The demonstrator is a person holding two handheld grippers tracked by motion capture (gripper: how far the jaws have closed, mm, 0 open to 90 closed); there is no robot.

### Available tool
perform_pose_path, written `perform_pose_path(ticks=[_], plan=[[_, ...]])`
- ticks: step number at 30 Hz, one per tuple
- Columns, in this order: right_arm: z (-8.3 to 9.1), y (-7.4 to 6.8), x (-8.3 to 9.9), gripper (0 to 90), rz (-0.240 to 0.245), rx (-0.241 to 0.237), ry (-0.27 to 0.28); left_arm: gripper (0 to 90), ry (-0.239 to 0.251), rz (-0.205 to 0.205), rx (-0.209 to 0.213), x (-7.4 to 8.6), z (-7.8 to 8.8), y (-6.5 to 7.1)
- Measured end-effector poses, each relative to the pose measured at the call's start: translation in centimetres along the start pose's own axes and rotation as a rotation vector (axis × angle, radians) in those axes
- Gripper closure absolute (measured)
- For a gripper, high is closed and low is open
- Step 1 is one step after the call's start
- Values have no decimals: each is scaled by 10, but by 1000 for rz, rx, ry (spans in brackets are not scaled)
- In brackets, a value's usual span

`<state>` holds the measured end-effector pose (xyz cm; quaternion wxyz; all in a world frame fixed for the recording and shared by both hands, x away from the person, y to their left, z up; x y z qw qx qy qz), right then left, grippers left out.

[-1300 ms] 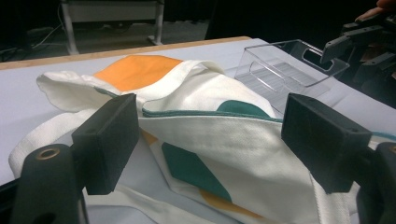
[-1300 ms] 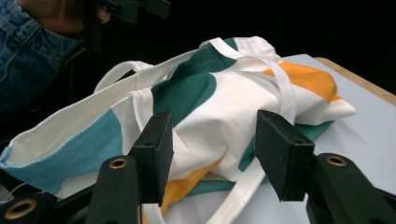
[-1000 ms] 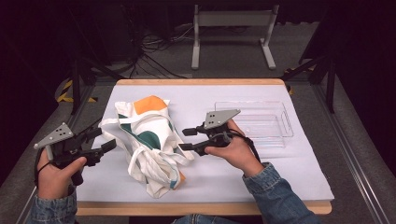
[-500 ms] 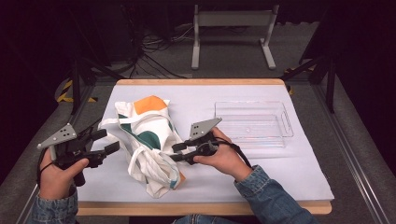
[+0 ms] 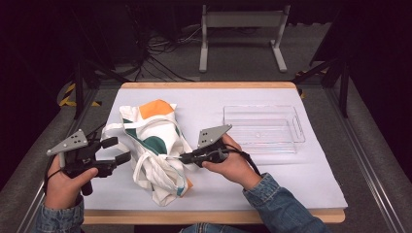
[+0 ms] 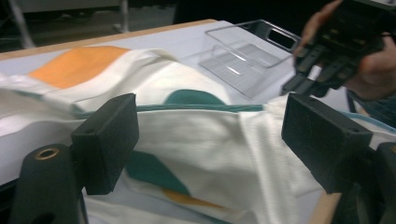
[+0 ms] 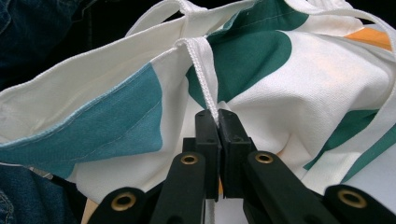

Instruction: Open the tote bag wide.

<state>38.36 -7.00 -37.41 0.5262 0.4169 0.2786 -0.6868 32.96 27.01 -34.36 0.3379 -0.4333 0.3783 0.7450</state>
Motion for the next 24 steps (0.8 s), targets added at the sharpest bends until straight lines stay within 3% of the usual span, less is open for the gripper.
perform_pose_path(ticks=[7, 10, 18, 21, 24], plan=[[1, 0, -1, 876, -3, 0, 3, 204, -77, -36, 76, -1, -24, 16], [2, 0, -1, 876, -5, 1, 5, 214, -117, -41, 92, 1, -31, 16], [3, 0, -1, 875, -3, 1, 11, 299, -162, -32, 124, 5, -36, 14], [4, 0, -2, 875, -5, -1, 13, 406, -186, -33, 140, 7, -38, 13], [5, 0, -2, 875, -6, 0, 17, 666, -203, -33, 136, 8, -35, 11]])
Point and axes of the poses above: each handheld gripper's, and its own axes: z roughly backward along the jaws, x roughly out of its underside, y roughly to its right, the point moved 1 cm from there along -z, roughly forward along the jaws, and after that the axes turned 10 degrees about x, right-handed, at the moved point
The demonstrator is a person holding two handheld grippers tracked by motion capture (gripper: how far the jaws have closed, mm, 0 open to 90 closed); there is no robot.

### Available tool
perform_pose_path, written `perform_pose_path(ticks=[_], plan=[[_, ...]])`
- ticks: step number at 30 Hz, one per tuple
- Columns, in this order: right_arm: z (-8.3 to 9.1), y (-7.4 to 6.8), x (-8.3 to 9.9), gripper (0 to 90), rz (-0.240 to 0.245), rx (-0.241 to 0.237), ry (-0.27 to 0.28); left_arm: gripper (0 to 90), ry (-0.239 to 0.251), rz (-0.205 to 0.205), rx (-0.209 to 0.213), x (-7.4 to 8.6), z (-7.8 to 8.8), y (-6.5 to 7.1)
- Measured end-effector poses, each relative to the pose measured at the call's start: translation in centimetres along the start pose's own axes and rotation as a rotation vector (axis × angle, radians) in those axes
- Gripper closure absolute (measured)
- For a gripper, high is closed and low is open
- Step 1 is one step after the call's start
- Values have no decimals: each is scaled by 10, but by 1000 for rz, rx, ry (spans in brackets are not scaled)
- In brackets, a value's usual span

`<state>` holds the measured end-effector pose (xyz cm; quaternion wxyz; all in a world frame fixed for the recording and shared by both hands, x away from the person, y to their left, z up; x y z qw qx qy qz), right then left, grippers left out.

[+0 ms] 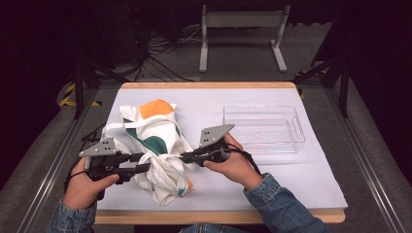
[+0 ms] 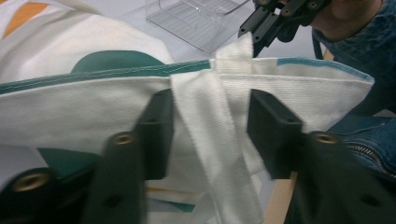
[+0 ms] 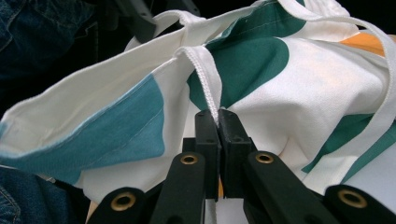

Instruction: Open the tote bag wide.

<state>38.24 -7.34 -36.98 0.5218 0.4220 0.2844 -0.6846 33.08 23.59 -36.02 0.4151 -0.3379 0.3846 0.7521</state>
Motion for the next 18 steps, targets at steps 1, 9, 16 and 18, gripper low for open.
perform_pose_path(ticks=[1, 9, 16, 18], plan=[[0, 0, 0, 875, 0, 0, 0, 754, 0, 0, 0, 0, 0, 0], [2, -1, -1, 875, 5, 2, 9, 829, 28, -13, 17, 0, 5, 0], [16, 1, -8, 876, 5, 27, 44, 827, 43, -30, 20, -2, 11, 3], [21, 2, -9, 875, 5, 38, 51, 827, 48, -29, 19, -2, 13, 3]])
Point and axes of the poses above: each handheld gripper's, and its own axes: z roughly backward along the jaws, x roughly out of its underside, y roughly to its right, the point moved 1 cm from there along -z, roughly forward along the jaws, and after that the axes turned 10 degrees about x, right-handed, at the moved point
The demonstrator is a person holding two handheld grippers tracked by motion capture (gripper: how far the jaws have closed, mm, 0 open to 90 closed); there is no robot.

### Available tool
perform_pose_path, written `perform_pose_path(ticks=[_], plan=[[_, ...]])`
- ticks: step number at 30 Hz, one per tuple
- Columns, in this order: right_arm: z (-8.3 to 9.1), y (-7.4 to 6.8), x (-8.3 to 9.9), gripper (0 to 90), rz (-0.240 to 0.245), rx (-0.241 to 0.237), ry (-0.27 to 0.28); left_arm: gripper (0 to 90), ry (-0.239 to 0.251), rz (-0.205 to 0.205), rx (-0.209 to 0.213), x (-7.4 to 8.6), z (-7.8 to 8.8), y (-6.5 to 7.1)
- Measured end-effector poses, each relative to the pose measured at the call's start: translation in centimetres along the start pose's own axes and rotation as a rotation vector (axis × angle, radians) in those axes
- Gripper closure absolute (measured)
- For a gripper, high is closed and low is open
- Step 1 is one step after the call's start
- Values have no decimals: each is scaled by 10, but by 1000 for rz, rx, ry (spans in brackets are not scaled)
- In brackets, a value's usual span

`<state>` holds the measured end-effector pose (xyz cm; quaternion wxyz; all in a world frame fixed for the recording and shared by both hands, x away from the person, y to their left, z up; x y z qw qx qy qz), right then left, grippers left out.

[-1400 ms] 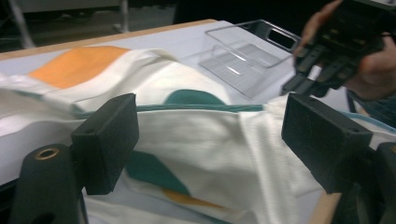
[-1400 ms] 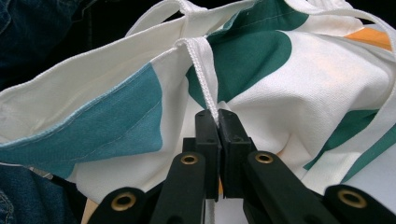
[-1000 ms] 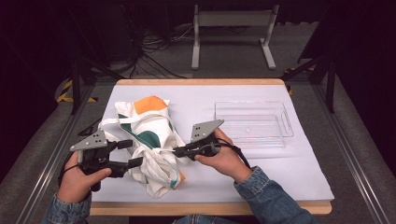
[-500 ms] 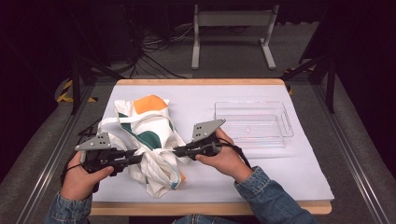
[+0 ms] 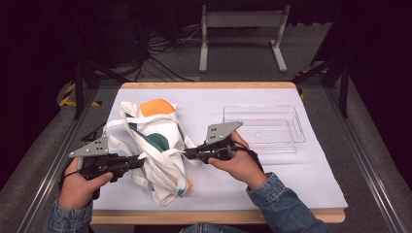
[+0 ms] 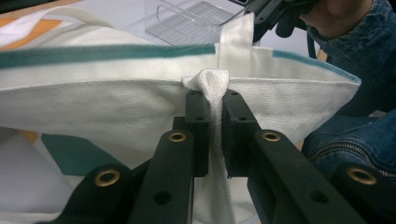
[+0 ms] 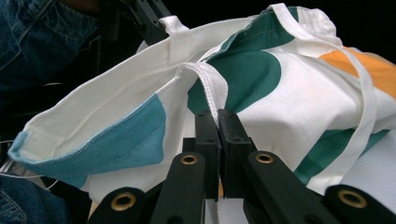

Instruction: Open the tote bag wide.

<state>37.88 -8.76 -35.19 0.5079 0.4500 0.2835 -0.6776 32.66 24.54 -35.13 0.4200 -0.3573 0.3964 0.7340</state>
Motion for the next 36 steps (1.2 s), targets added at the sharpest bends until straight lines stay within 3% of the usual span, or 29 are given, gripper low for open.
perform_pose_path(ticks=[8, 22, 36], plan=[[27, 2, -4, 875, -3, 51, 35, 827, 6, -38, -15, -4, 11, 0], [65, -1, 4, 875, -12, 121, 37, 827, 13, -40, -1, -6, 15, -1], [84, 1, 21, 875, -48, 156, 12, 823, 16, -15, 4, -5, 18, -4]])
Point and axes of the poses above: each handheld gripper's, and its own axes: z roughly backward along the jaws, x roughly out of its underside, y roughly to its right, the point moved 1 cm from there along -z, roughly forward along the jaws, and after that the axes turned 10 degrees about x, right-handed, at the moved point
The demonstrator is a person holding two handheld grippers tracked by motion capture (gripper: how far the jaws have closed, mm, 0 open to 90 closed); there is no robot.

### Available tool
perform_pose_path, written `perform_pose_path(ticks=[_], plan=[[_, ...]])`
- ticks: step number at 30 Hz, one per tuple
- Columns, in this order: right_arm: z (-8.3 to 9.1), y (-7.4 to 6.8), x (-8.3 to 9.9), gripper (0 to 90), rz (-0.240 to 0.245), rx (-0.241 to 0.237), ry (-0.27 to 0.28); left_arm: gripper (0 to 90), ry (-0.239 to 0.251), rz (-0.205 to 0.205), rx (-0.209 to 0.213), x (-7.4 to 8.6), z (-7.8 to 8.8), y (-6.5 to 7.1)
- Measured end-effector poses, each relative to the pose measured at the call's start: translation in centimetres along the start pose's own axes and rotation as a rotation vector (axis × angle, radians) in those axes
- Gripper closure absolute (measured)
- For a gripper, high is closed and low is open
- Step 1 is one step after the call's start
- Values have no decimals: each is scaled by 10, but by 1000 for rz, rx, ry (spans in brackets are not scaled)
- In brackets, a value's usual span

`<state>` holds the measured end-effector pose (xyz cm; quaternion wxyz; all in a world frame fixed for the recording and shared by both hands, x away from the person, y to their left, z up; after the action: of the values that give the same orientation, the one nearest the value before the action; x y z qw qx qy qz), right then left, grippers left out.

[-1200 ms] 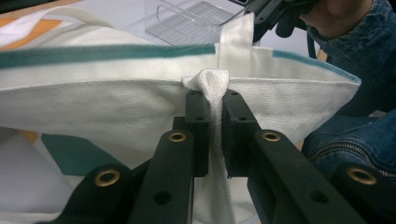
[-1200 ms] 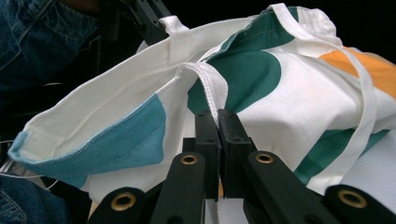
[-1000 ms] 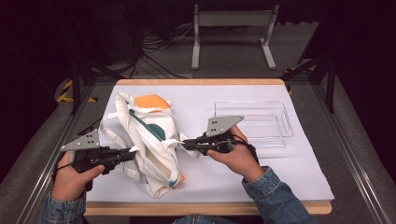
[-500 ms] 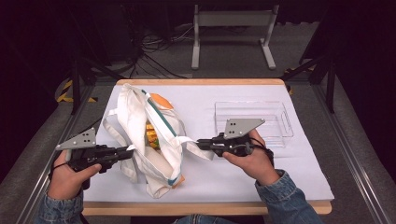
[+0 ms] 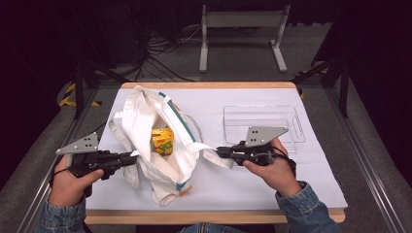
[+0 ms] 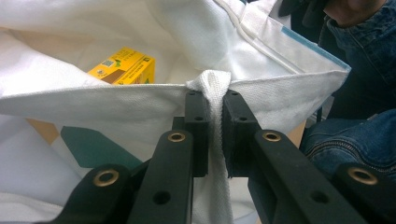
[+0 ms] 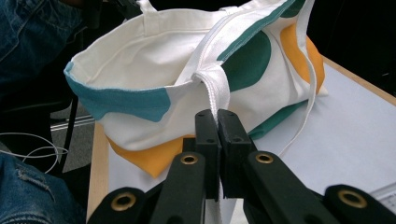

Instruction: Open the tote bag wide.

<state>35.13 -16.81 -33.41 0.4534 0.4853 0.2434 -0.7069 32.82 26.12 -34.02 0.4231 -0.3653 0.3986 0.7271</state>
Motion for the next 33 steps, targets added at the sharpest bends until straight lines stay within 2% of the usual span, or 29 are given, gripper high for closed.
perform_pose_path(ticks=[10, 11, 21, 27, 33], plan=[[9, 6, 15, 875, -29, 23, -33, 823, 1, 2, -6, 1, 2, -1], [9, 6, 15, 875, -29, 23, -33, 823, 4, 13, -3, 1, 1, -1], [17, 8, 28, 876, -51, 40, -60, 824, 3, 8, 2, 1, 2, 0], [19, 10, 36, 875, -69, 39, -81, 823, 3, 10, 7, 1, 2, 0], [14, 9, 40, 873, -75, 24, -103, 816, -12, 10, 17, 1, -1, 0]])
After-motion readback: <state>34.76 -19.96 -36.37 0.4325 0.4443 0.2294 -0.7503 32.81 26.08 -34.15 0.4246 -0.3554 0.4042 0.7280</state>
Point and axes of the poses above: each handheld gripper's, and its own axes: z roughly backward along the jaws, x roughly out of its underside, y roughly to its right, the point moved 1 cm from there along -z, roughly forward along the jaws, and after that the axes turned 10 degrees about x, right-handed, at the moved point
